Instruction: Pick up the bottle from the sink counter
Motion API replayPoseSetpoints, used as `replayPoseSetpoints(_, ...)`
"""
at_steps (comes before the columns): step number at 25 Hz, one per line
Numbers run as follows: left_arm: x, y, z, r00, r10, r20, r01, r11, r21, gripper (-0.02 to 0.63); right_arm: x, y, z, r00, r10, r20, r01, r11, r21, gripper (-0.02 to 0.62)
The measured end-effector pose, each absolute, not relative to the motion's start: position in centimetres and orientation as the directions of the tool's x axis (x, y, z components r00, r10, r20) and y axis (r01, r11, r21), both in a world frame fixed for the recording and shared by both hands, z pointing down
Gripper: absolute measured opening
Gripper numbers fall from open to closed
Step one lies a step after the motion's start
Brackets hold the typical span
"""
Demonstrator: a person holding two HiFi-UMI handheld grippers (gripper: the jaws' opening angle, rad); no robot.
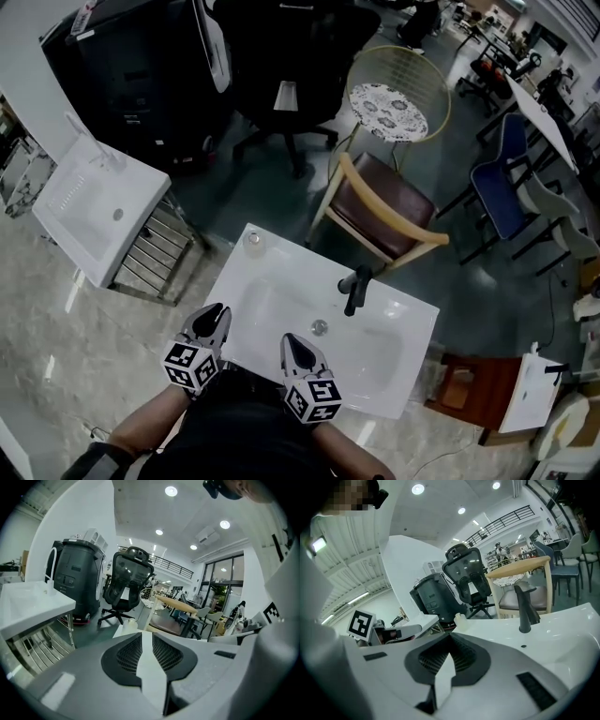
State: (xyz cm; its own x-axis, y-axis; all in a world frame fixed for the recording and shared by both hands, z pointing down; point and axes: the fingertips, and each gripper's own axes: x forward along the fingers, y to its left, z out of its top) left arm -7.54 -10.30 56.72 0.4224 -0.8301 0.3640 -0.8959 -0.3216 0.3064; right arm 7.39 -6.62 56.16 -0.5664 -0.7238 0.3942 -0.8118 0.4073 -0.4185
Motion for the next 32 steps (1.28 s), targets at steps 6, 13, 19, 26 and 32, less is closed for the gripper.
replayPoseSetpoints(6, -7.1, -12.8, 57.3, 0.444, -0.814, 0.375, -0.893, -0.368, 0.258, 0.103, 6.9, -7.3, 56.7, -0.539, -0.735, 0.411, -0.826, 0.367, -0.427, 0.008)
replayPoseSetpoints(13, -7.8, -17.1, 59.0, 0.484, -0.780, 0.397, -0.875, -0.427, 0.227, 0.115, 7.7, -8.3, 56.6, -0.460, -0.777, 0.430, -0.870, 0.296, -0.395, 0.008)
replayPoseSetpoints(19, -7.1, -20.5, 61.8, 0.486, -0.753, 0.444, -0.870, -0.466, 0.161, 0.165, 9.4, -8.6, 57.7, -0.398, -0.794, 0.459, -0.892, 0.218, -0.397, 0.008)
replayPoseSetpoints(26, -6.6, -24.8, 65.3, 0.459, -0.740, 0.492, -0.878, -0.461, 0.126, 0.226, 9.2, -9.0, 58.7, -0.392, -0.776, 0.494, -0.895, 0.198, -0.399, 0.008)
replayPoseSetpoints(32, -5.5, -28.1, 66.8, 0.446, -0.747, 0.493, -0.882, -0.460, 0.101, 0.342, 10.2, -9.0, 59.3, -0.367, -0.771, 0.520, -0.906, 0.169, -0.388, 0.008)
